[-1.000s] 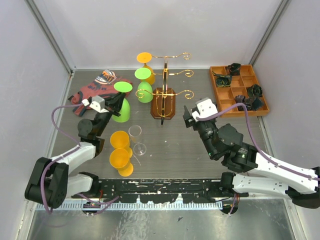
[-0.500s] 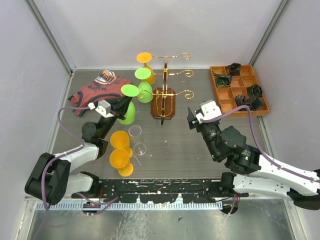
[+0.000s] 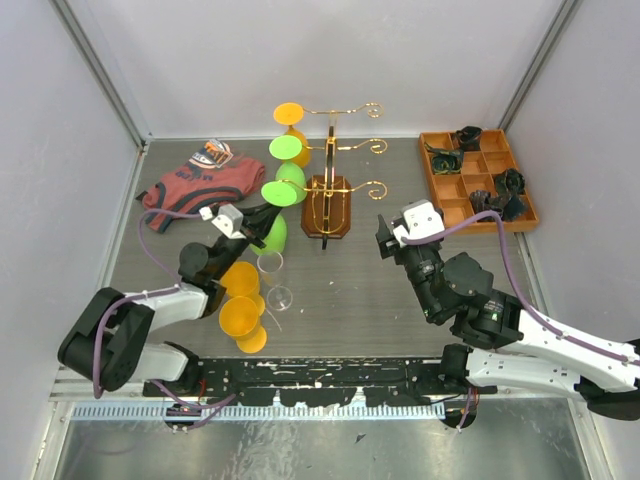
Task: Place the wine glass upside down on the wine glass rack
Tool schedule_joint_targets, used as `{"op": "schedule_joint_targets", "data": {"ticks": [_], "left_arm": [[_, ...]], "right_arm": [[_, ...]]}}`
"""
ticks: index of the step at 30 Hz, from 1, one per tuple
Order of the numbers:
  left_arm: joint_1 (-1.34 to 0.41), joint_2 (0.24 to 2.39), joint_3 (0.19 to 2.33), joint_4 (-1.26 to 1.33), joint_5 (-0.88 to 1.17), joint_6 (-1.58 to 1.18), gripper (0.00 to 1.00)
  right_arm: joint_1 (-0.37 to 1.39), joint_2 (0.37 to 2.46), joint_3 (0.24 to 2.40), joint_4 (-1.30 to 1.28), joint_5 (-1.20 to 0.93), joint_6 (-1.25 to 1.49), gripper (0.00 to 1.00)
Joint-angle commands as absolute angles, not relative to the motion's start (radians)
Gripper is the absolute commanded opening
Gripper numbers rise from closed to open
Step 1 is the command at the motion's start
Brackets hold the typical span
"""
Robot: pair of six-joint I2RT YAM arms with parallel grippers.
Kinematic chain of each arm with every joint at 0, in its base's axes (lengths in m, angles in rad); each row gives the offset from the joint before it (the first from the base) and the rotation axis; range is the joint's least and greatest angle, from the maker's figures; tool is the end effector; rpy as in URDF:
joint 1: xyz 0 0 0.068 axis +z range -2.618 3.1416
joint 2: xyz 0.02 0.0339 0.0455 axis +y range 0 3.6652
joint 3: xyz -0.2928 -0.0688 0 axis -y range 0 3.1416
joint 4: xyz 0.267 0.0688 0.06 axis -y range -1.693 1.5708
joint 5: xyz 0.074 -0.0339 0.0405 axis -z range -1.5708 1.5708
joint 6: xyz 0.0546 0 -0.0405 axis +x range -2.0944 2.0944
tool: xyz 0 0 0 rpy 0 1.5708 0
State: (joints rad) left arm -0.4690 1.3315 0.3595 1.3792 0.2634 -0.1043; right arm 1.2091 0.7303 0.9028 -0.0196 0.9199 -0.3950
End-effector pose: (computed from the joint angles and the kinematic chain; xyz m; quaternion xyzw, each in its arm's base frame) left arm 0.2318 -0.1334 0.2614 0.2067 0.5158 -0.3034 0.7740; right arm 0.0974 0.1347 0.4301 -0.1851 0.6478 0.0039 0.7390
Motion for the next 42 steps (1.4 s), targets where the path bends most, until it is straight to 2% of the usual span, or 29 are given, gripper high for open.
{"op": "schedule_joint_targets", "data": {"ticks": [1, 31, 42], "left_arm": [[-0.492, 1.361, 0.403, 1.431, 0.256, -0.073, 0.00], [-0.529, 1.491, 0.518, 1.431, 0.021, -0.082, 0.00], [-0.528, 1.426, 0.472, 1.431, -0.042, -0.027, 0.00]], "right_arm": [[1.213, 0.713, 0.913, -0.003, 0.942, -0.396, 0.63], [1.213, 0.707, 0.922, -0.033, 0.973, -0.387, 0.64], [1.213, 0.715, 0.922, -0.037, 0.980, -0.387, 0.66]]}}
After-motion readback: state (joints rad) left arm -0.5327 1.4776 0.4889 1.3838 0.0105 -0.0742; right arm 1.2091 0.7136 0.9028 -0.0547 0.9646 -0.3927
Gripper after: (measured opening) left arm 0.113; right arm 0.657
